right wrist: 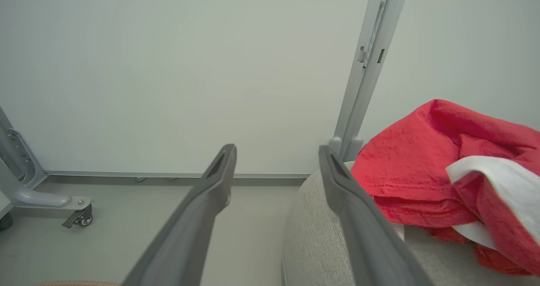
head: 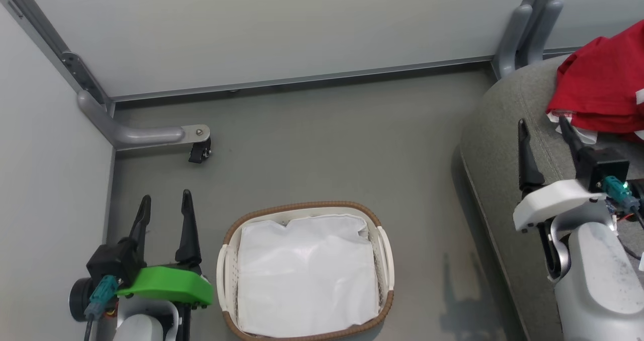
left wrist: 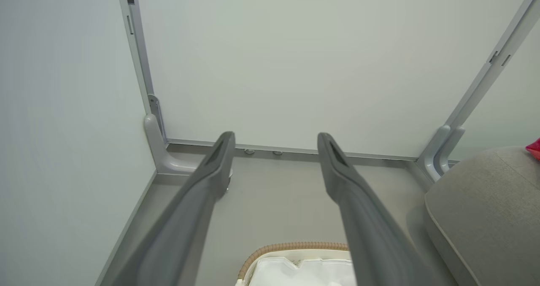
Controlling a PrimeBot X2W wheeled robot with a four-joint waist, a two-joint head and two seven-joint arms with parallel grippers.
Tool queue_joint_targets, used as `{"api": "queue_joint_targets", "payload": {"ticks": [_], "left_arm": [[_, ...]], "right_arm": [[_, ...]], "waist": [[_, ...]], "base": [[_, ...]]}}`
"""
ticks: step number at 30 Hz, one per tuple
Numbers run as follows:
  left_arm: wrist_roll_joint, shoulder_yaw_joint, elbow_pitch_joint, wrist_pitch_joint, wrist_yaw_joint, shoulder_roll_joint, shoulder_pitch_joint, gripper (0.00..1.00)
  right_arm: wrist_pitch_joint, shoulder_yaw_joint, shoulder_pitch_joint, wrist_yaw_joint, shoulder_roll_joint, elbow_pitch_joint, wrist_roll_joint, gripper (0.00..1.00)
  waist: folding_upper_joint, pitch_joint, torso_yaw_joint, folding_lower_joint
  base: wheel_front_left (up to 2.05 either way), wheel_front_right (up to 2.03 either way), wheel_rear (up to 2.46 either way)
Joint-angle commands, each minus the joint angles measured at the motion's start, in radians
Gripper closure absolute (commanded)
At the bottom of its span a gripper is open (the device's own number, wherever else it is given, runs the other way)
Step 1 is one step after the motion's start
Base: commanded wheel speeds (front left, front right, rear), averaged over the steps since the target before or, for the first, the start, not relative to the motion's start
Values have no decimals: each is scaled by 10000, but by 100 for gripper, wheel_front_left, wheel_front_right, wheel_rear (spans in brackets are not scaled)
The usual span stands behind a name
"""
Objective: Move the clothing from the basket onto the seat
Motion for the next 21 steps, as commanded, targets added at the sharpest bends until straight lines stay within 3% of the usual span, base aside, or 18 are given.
{"api": "queue_joint_targets", "payload": {"ticks": [1,7,21], "left_arm": [[122,171,-15,-6,38,-9,272,0],[219,568,182,-6,-54,-31,882,0],[-133,397,385,-6,-111,-41,1476,0]], "right_arm": [[-2,60,376,-14,73,-116,128,0],[-1,327,1439,-14,233,-657,703,0],[-1,845,3013,-14,218,-1365,1483,0]], "waist": [[0,-233,173,1],[0,-566,204,1],[0,-952,279,1]], "base": [[0,0,0],[0,0,0],[0,0,0]]}}
